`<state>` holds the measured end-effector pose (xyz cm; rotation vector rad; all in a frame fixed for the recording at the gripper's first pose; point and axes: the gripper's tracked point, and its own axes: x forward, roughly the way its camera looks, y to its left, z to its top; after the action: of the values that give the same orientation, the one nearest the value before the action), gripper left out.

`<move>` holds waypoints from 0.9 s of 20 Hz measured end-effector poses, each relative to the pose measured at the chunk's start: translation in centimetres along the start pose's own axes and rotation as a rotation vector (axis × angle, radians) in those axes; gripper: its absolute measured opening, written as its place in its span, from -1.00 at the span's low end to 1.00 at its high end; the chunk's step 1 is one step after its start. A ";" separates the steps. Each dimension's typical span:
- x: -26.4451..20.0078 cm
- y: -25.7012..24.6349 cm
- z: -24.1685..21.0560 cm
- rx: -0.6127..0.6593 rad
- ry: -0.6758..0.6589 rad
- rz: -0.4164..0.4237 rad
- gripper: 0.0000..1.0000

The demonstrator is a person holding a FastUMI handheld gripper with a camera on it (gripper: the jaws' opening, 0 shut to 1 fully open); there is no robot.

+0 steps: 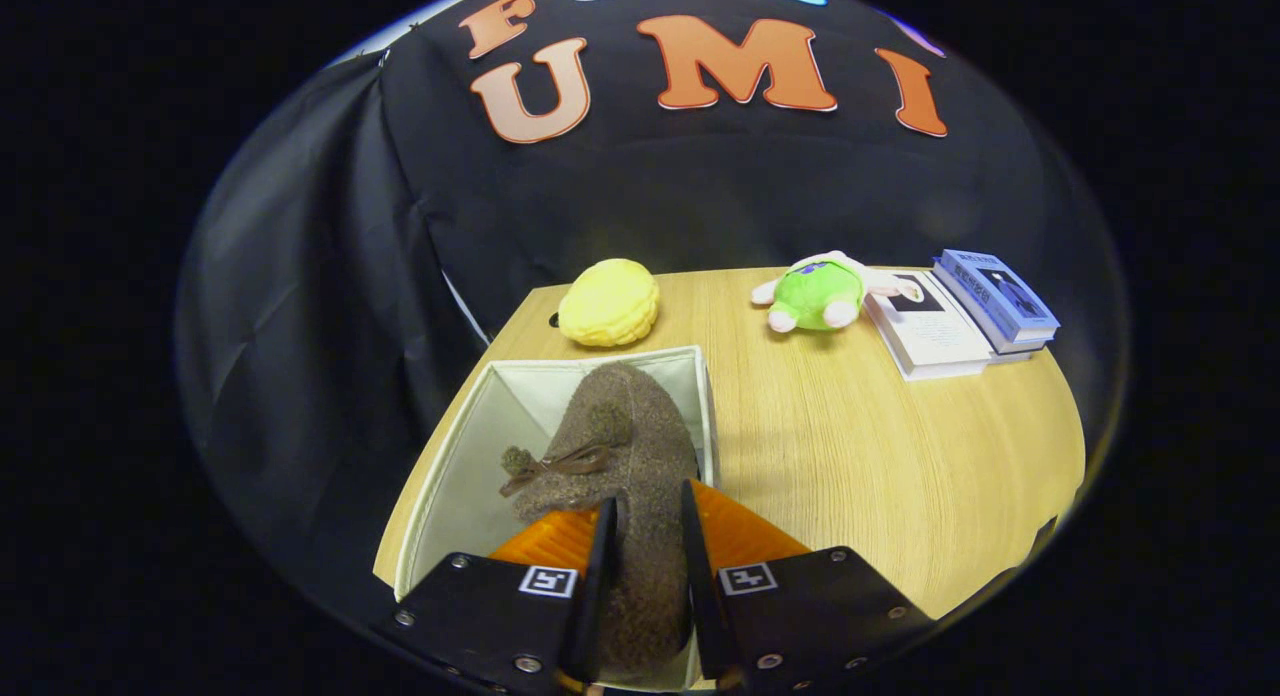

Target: Open the storage box then place both shoes into the box .Put the left shoe in first, then the right shoe, with the right side of both shoes facing outward in a uniform manner.

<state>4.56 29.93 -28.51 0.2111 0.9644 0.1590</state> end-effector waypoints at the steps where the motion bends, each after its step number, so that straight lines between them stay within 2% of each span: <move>1: -0.4 0.3 0.0 -0.002 0.003 0.017 -0.02; 3: -1.4 0.6 0.7 -0.004 -0.026 0.052 0.25; 7: -4.4 -0.1 2.8 -0.014 -0.107 0.088 0.55; 13: -10.3 -2.7 6.6 -0.060 -0.325 0.111 0.79; 18: -15.5 -5.7 9.4 -0.113 -0.518 0.120 0.87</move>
<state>3.88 19.94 -12.43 0.1934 0.4266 0.2535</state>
